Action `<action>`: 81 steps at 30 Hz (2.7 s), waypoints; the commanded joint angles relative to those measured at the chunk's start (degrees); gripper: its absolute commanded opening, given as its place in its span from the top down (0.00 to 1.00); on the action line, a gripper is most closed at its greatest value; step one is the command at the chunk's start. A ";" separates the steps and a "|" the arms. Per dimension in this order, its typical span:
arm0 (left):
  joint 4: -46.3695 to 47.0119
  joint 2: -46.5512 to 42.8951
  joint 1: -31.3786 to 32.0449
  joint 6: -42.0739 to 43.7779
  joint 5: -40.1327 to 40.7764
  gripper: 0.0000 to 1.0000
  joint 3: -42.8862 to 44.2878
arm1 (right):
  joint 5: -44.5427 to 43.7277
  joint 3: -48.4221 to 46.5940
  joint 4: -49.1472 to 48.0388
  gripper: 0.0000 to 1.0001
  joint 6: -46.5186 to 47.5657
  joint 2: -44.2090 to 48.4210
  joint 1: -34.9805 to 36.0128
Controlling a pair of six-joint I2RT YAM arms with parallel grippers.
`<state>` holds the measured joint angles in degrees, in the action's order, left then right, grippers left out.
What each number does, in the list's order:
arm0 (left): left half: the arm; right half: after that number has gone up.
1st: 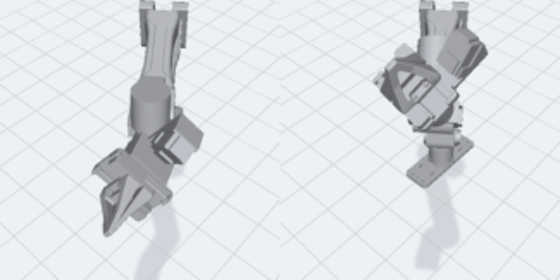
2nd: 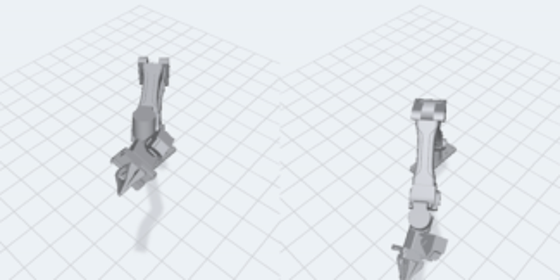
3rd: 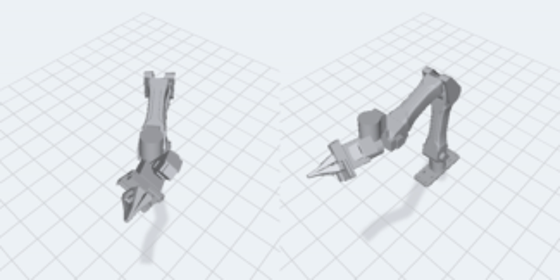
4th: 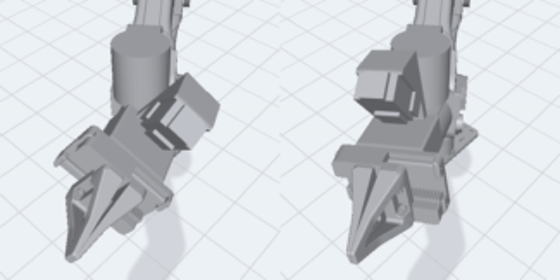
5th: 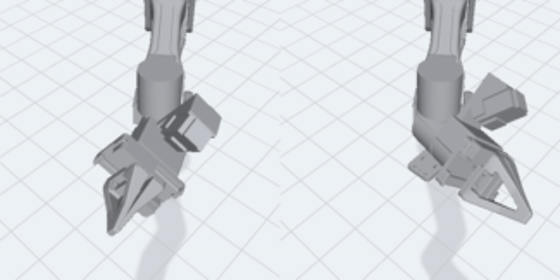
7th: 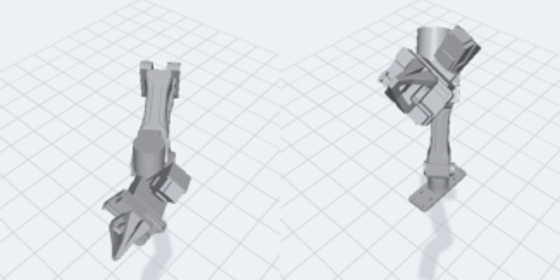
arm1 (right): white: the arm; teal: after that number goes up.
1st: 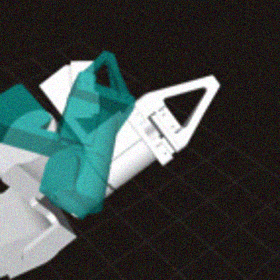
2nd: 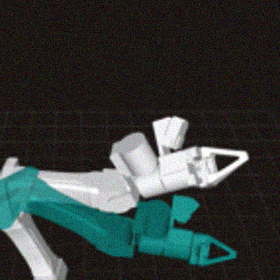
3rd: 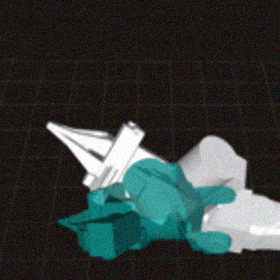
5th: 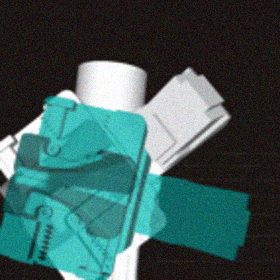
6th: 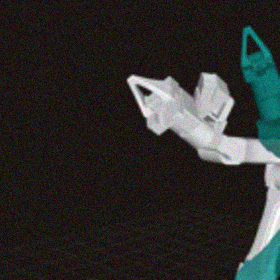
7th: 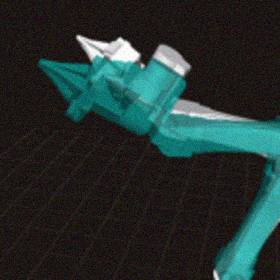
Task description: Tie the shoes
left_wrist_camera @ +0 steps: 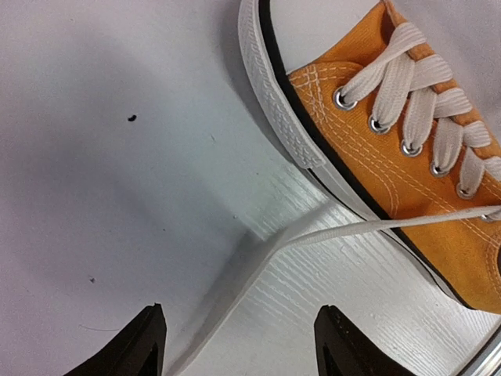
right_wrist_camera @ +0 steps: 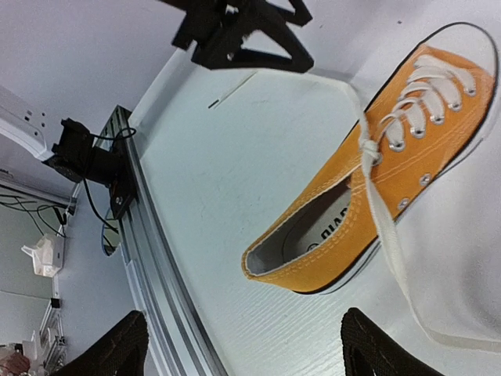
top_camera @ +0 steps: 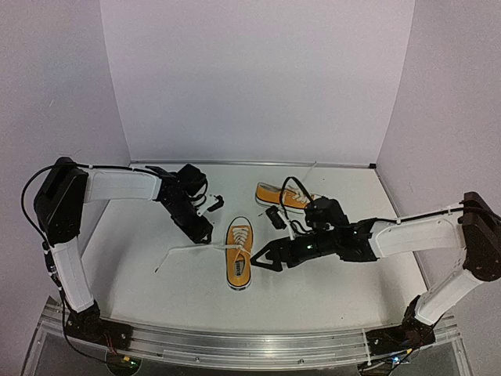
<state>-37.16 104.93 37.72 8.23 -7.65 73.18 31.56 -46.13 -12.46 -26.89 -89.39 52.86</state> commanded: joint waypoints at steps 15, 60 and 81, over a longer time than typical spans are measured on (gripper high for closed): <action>-3.47 10.98 3.57 11.08 4.76 0.64 6.26 | -3.61 6.08 3.93 0.22 -1.60 10.67 -8.38; 2.29 11.26 6.31 12.90 -1.46 0.77 5.11 | -5.45 6.48 5.96 0.27 -0.79 8.53 -9.03; 20.72 -6.94 11.02 0.32 -15.55 1.00 -6.46 | -11.15 6.05 14.73 0.38 -0.62 4.72 -11.19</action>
<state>-25.73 100.82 48.05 12.07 -16.29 69.39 23.69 -39.20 -1.38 -28.36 -83.59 42.02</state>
